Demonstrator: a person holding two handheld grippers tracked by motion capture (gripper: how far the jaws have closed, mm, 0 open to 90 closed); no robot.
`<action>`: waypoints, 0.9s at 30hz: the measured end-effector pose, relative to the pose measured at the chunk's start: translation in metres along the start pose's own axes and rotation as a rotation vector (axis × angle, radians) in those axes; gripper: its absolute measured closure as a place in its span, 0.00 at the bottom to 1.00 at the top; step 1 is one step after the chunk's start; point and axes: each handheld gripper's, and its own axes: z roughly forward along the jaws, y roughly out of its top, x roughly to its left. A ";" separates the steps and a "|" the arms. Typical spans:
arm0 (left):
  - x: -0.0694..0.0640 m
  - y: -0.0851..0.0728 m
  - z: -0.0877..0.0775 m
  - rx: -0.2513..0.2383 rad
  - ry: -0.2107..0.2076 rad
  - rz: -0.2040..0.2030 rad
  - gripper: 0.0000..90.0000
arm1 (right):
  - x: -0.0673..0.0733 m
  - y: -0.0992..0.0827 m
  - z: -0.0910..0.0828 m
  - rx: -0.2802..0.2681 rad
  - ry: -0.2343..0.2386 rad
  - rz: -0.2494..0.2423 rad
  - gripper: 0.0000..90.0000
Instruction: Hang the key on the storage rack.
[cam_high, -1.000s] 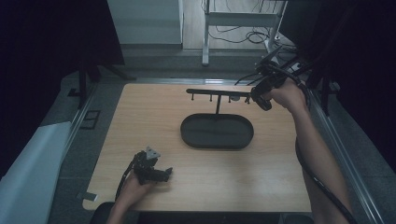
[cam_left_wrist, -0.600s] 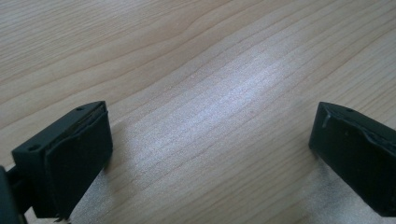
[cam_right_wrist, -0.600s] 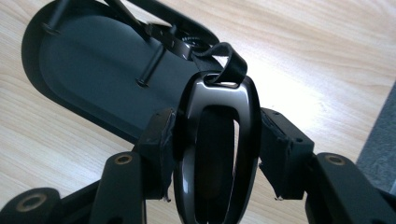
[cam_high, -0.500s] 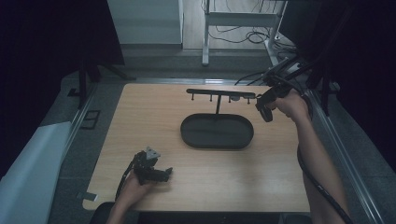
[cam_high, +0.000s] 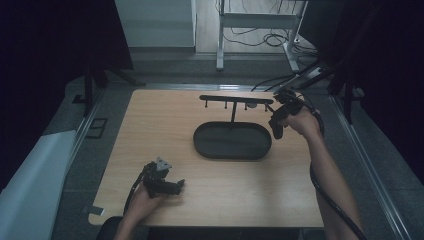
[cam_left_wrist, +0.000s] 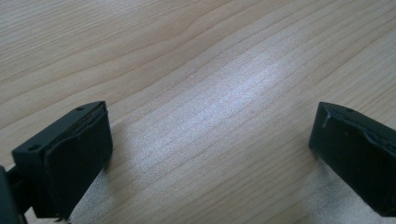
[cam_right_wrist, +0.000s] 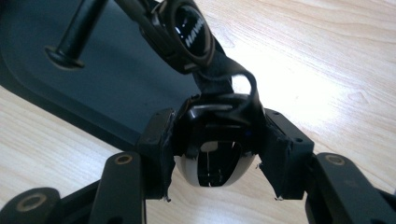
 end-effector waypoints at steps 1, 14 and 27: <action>0.000 0.000 0.000 0.000 0.000 0.000 0.00 | 0.001 0.000 0.003 -0.003 0.002 0.000 0.54; 0.000 0.000 0.000 -0.003 0.001 -0.004 0.00 | 0.015 0.000 0.022 -0.033 -0.001 -0.039 0.54; 0.000 0.000 0.000 0.000 0.000 0.000 0.00 | 0.020 -0.003 0.024 -0.055 0.021 -0.081 0.44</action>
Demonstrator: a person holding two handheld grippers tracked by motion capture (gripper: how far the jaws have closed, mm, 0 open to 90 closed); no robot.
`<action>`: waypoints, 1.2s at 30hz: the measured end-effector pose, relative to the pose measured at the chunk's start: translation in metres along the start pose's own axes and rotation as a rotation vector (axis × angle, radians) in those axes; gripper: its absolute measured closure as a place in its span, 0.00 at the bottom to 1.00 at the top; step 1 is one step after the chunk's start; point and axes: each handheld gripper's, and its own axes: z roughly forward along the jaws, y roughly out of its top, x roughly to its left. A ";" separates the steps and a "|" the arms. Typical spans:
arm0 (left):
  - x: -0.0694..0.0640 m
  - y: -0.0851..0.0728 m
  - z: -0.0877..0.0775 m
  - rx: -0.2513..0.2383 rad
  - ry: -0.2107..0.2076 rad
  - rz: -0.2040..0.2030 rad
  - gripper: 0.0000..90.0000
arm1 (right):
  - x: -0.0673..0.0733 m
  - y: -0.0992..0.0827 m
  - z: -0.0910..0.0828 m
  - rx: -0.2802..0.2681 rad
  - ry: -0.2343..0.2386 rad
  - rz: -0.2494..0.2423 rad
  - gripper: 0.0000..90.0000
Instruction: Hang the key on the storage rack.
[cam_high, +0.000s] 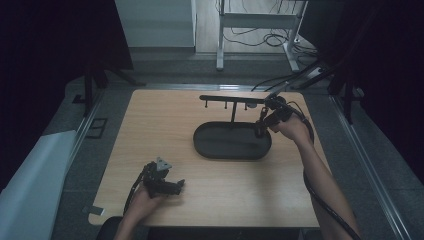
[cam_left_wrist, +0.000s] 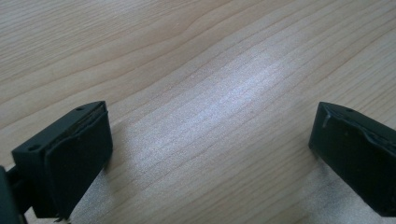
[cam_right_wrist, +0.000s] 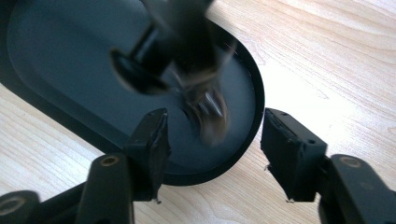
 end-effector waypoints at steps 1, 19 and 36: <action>0.000 0.000 0.000 0.000 0.000 0.000 0.00 | 0.000 0.000 -0.001 -0.004 -0.001 -0.006 0.44; 0.000 0.000 0.000 0.000 0.000 0.000 0.00 | 0.007 -0.007 -0.001 0.009 -0.019 -0.088 0.30; 0.000 0.000 0.000 0.001 -0.009 0.008 0.00 | 0.006 -0.014 -0.011 -0.025 -0.059 -0.085 0.27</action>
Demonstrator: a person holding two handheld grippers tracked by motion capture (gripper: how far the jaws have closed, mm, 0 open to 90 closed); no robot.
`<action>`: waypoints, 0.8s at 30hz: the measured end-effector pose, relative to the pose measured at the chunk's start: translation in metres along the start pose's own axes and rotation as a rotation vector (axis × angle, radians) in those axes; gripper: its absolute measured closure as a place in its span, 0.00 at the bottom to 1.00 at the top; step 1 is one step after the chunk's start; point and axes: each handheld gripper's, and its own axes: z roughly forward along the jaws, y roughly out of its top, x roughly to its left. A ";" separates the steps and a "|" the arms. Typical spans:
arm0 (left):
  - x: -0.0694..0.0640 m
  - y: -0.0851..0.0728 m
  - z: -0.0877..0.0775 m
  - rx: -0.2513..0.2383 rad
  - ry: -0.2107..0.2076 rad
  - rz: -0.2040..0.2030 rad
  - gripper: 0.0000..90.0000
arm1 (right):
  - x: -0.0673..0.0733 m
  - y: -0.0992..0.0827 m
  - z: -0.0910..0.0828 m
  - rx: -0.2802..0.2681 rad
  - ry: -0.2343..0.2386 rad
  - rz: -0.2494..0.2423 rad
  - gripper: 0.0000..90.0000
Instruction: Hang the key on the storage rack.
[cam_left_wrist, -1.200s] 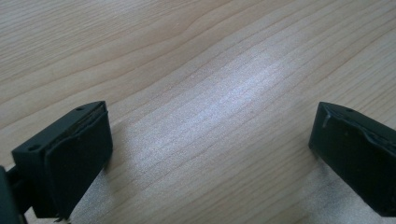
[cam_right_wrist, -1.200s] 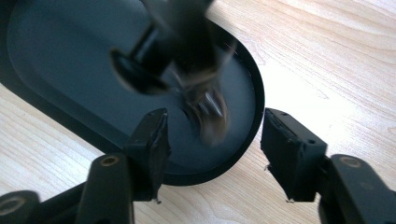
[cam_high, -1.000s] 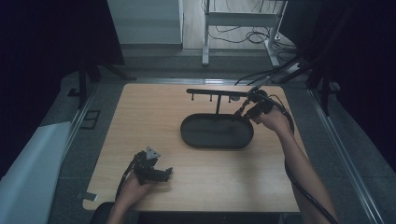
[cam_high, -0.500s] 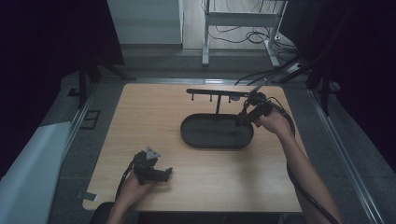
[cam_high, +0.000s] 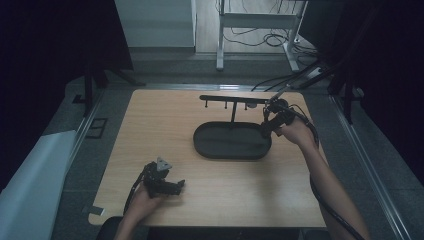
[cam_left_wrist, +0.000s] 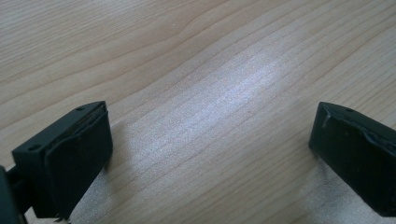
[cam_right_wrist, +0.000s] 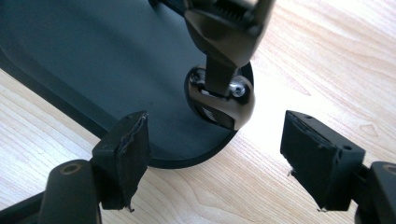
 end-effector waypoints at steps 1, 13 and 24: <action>0.000 0.000 0.000 -0.001 0.000 -0.002 0.00 | 0.000 0.000 -0.002 -0.011 -0.004 -0.006 0.27; 0.000 0.000 0.000 -0.002 0.001 0.000 0.00 | 0.019 -0.001 -0.015 -0.042 0.013 -0.053 0.27; 0.000 0.000 0.000 -0.002 0.001 0.001 0.00 | 0.019 -0.009 -0.025 -0.061 0.023 -0.067 0.26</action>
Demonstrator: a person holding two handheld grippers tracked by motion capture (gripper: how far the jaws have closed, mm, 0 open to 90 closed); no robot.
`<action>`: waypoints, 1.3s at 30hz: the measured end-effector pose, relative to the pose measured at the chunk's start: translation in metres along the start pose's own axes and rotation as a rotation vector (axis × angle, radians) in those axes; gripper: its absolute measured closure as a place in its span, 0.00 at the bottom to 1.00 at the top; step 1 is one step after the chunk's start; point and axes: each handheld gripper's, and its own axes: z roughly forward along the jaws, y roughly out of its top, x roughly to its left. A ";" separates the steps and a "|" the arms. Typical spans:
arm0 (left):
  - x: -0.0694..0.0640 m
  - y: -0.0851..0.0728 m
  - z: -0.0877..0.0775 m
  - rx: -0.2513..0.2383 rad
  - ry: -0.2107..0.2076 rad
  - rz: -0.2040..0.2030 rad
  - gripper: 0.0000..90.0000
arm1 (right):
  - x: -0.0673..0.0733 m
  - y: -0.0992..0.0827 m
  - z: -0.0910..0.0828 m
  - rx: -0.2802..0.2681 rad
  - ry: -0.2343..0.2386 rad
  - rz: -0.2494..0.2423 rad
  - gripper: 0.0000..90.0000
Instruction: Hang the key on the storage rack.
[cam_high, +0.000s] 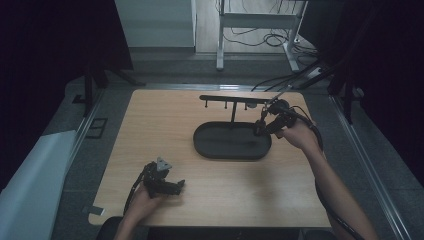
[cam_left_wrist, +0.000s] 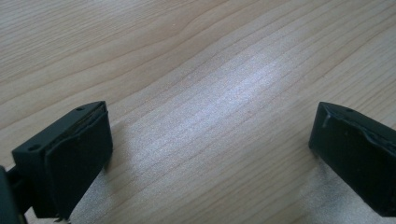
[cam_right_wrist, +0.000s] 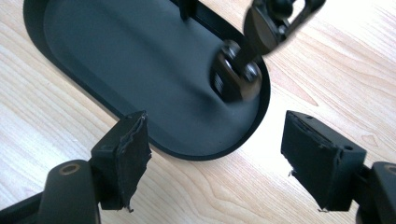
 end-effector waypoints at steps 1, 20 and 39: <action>0.000 0.000 0.000 0.001 0.000 0.000 0.00 | 0.000 -0.001 -0.001 -0.001 0.000 -0.006 0.26; 0.000 0.000 0.000 0.001 -0.001 0.000 0.00 | -0.005 -0.023 -0.021 -0.025 -0.016 -0.009 0.24; 0.000 0.000 0.000 0.000 -0.001 -0.003 0.00 | -0.004 -0.071 -0.010 -0.069 -0.013 -0.026 0.18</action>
